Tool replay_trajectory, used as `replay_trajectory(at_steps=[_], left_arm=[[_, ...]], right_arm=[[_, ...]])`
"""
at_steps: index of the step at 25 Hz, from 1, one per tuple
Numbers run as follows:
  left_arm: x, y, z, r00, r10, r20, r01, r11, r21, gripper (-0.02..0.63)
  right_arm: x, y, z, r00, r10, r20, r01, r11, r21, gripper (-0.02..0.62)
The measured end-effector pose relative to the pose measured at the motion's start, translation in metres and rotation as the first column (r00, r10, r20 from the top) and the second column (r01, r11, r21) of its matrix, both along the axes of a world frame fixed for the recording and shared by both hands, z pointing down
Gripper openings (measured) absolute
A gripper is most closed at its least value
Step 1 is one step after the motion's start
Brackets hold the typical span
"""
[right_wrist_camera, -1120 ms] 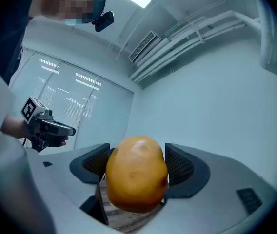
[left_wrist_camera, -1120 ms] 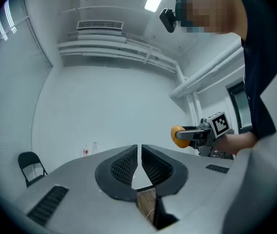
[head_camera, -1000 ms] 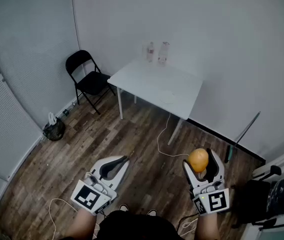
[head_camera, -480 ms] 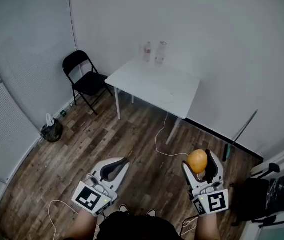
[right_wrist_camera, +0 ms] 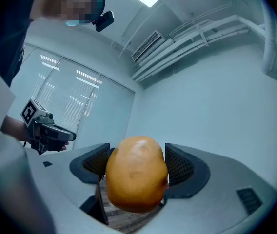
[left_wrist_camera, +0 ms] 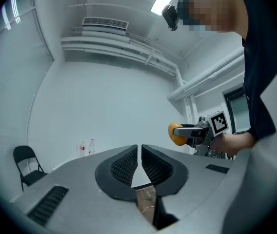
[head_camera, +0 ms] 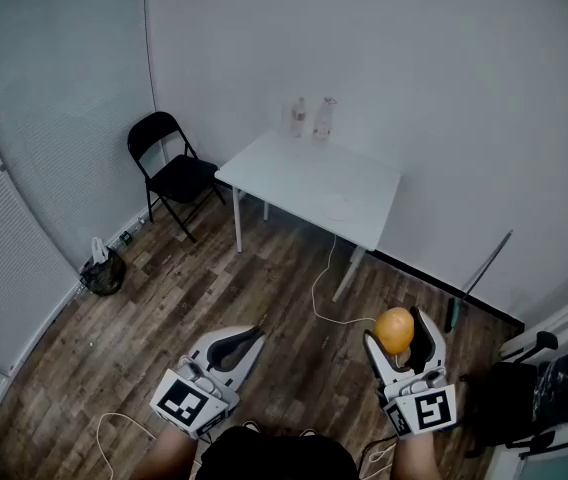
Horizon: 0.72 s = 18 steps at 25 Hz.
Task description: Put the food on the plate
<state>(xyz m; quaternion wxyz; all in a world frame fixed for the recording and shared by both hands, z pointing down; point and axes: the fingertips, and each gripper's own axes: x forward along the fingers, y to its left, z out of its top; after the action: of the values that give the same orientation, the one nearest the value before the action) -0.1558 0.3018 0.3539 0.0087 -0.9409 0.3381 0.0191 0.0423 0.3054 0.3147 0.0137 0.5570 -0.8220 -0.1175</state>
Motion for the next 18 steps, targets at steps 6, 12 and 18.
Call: replay_trajectory(at_steps=[6,12,18], left_arm=[[-0.018,-0.006,0.002,1.0,0.018,0.017,-0.017,1.0,-0.016,0.043],[-0.019,-0.02,0.008,1.0,0.031,0.0,-0.031,0.999,-0.039,0.043],[-0.004,-0.052,0.008,0.999,0.035,-0.011,-0.036,0.999,-0.033,0.043]], right_arm=[[-0.019,0.007,0.01,1.0,0.027,0.0,-0.027,1.0,-0.014,0.367],[-0.021,-0.003,0.006,0.999,0.049,0.012,-0.049,0.999,0.013,0.367],[-0.005,-0.044,0.011,0.998,0.04,0.044,-0.04,0.999,0.002,0.367]])
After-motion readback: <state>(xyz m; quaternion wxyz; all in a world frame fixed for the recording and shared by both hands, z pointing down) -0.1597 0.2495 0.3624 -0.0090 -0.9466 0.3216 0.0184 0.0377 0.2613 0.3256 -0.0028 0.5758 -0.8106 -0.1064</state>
